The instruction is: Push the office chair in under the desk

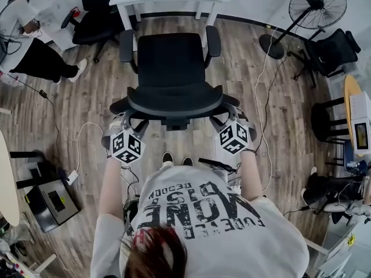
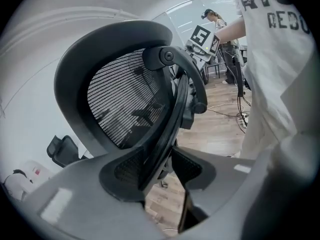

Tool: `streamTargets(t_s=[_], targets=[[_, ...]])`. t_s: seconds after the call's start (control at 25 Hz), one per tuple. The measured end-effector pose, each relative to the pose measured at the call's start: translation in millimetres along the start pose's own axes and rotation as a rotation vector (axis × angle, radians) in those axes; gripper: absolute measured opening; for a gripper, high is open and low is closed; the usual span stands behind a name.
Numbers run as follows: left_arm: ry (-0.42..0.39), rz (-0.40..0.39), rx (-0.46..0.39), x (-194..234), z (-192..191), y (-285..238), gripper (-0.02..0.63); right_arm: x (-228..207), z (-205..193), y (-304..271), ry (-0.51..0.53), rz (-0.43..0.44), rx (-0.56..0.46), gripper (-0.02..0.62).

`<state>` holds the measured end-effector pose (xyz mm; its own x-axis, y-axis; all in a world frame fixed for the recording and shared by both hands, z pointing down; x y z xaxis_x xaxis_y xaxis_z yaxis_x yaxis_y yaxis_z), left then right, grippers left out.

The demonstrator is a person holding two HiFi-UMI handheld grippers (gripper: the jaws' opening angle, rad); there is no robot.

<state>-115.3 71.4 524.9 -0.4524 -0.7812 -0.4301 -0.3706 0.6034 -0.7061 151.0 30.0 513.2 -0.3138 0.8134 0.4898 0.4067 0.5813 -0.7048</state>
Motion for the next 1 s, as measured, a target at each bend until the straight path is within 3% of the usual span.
streamTargets(t_s=[1.0], targets=[[-0.044,-0.027,-0.031,71.7,-19.6,-27.0,0.184,-33.3,31.9,-46.5,-0.031,-0.048,0.015,0.195]])
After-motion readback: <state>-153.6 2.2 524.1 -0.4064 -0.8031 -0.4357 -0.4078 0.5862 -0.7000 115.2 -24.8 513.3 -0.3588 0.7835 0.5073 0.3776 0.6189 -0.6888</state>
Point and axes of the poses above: the fingertips, and each gripper's own axes: y backward along the fingers, x to its left, z out of its top, the point moved 4 cm from there along y, backward along the fingers, and after that the axes turned 3 degrees about -z, right-handed, at the moved point
